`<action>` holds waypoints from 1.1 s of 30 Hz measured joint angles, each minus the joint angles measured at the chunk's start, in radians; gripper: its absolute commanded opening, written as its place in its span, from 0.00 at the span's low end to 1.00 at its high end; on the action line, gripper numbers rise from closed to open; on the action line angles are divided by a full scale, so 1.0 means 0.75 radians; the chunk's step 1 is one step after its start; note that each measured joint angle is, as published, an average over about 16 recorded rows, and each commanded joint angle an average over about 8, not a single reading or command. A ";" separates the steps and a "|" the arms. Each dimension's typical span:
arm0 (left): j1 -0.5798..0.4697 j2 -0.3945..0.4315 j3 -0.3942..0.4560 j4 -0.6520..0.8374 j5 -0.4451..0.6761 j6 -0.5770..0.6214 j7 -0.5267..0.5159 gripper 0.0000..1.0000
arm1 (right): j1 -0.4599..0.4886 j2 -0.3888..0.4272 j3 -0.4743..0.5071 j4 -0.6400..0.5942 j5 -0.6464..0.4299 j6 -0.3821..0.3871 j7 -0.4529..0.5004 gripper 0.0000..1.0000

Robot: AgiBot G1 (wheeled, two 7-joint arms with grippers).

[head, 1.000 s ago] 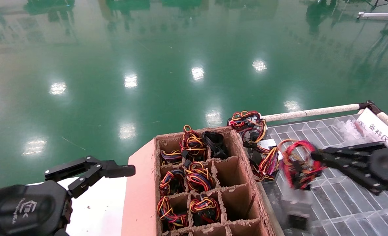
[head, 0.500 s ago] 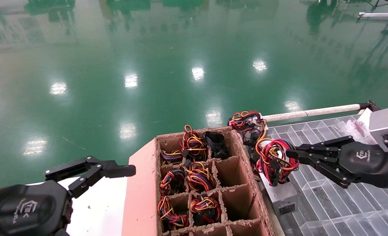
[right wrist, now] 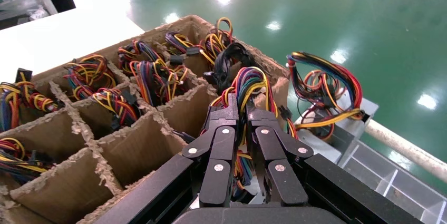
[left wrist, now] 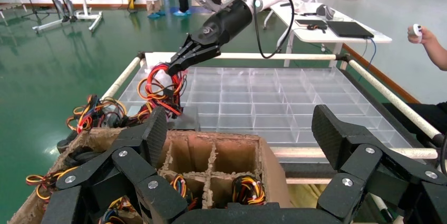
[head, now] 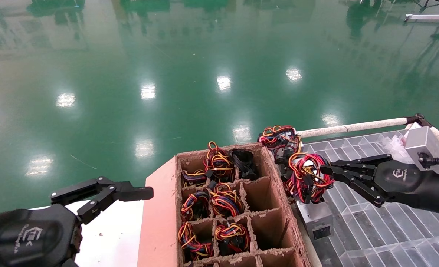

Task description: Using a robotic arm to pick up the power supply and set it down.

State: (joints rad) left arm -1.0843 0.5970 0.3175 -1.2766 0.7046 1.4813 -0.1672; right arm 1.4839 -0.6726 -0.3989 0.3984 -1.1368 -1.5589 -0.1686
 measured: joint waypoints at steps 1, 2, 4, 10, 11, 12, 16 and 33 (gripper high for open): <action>0.000 0.000 0.000 0.000 0.000 0.000 0.000 1.00 | 0.000 -0.002 -0.001 -0.020 0.000 -0.001 -0.012 0.00; 0.000 0.000 0.000 0.000 0.000 0.000 0.000 1.00 | 0.000 -0.005 -0.003 -0.041 0.001 -0.002 -0.023 0.00; 0.000 0.000 0.000 0.000 0.000 0.000 0.000 1.00 | -0.001 -0.007 -0.005 -0.081 0.002 -0.004 -0.045 0.00; 0.000 0.000 0.000 0.000 0.000 0.000 0.000 1.00 | -0.010 -0.006 -0.013 -0.186 0.003 -0.008 -0.104 0.04; 0.000 0.000 0.000 0.000 0.000 0.000 0.000 1.00 | -0.011 -0.005 -0.015 -0.201 0.003 -0.008 -0.113 0.15; 0.000 0.000 0.000 0.000 0.000 0.000 0.000 1.00 | -0.013 -0.004 -0.017 -0.214 0.002 -0.007 -0.121 0.28; 0.000 0.000 0.001 0.000 0.000 0.000 0.000 1.00 | -0.017 -0.001 -0.023 -0.256 0.000 -0.006 -0.148 0.78; 0.000 0.000 0.001 0.001 -0.001 -0.001 0.001 1.00 | -0.019 0.007 -0.018 -0.261 0.026 -0.017 -0.134 1.00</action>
State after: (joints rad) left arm -1.0843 0.5967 0.3181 -1.2761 0.7041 1.4808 -0.1667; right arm 1.4694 -0.6674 -0.4127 0.2026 -1.1174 -1.5718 -0.2691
